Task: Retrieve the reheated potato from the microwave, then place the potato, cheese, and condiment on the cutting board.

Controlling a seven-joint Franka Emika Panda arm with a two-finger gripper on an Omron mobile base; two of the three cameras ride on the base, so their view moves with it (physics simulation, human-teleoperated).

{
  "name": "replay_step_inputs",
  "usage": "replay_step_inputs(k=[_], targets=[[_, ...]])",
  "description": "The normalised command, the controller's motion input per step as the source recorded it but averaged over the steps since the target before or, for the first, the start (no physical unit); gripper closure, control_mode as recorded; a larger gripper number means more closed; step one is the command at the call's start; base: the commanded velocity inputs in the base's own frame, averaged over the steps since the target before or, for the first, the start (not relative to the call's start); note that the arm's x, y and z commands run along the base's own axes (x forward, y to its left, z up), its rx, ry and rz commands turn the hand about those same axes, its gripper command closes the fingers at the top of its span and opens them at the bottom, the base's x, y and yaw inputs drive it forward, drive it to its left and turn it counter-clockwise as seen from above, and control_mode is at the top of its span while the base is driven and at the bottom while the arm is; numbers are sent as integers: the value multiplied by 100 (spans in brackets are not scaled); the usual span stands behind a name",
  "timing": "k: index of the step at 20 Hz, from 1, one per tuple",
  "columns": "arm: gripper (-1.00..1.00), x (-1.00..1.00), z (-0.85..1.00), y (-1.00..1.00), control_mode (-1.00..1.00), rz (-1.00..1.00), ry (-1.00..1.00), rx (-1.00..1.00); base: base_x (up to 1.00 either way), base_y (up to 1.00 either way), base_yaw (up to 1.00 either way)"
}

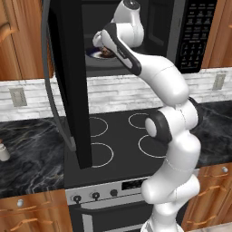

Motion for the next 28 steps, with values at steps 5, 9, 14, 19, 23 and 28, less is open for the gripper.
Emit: replay_step_inputs(k=[5, 9, 14, 19, 23, 28], targets=[[-100, 22, -12, 4, -100, 0, 2, 0, 0, 0, 0], [-100, 23, -17, 0, -100, 0, 7, 0, 0, 0, 0], [-100, 17, -10, 1, -100, 0, 4, 0, 0, 0, 0], [-100, 1, -7, 5, -100, 0, 5, 0, 0, 0, 0], [100, 0, -2, 3, -100, 0, 6, 0, 0, 0, 0], [100, -13, -9, 0, -100, 0, 1, 0, 0, 0, 0]])
